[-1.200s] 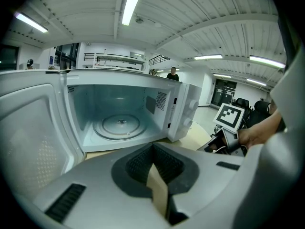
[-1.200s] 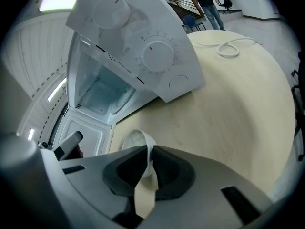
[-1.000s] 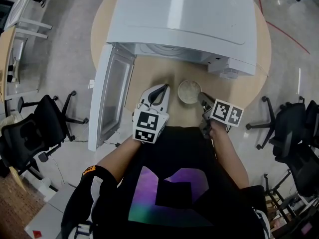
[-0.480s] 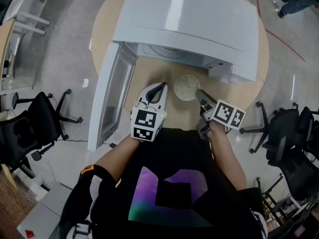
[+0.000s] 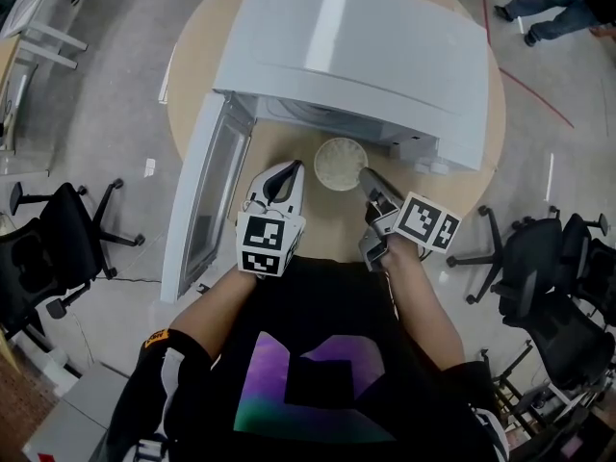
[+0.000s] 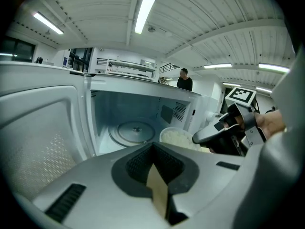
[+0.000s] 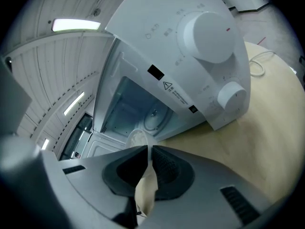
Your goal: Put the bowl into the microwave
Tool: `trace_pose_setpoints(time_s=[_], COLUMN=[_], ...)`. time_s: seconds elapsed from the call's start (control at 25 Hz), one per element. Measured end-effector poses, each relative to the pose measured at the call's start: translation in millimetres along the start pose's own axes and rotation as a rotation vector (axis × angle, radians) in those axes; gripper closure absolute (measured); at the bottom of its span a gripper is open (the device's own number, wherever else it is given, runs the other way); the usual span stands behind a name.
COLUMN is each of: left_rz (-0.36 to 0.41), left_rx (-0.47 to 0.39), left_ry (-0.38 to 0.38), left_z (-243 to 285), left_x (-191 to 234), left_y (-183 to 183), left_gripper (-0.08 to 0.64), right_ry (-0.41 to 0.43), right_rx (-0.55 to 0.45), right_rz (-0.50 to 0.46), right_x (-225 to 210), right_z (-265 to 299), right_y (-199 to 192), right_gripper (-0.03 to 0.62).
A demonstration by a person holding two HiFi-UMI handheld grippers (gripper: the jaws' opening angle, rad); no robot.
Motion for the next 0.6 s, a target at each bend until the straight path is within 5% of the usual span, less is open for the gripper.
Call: trace_pose_setpoints(time_s=[0.6], left_rz=[-0.013], left_rx=[-0.034], left_ry=[0.107], left_z=[19.6], left_x=[41.6], left_y=[18.4], left_gripper=[0.514], right_ry=[0.032], right_rx=[-0.094], right_rz=[0.048], right_x=[23.4], right_z=[37.6], right_y=[33.3], right_gripper=[0.548])
Point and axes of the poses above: the fingertips, and each gripper's own axes: z forward along the fingers, x to its left, y out of its top, the point moved 1 cm from there along -z, backward along the fingers, and after that the axes turned 13 degrees about z, right-handed, at the moved point
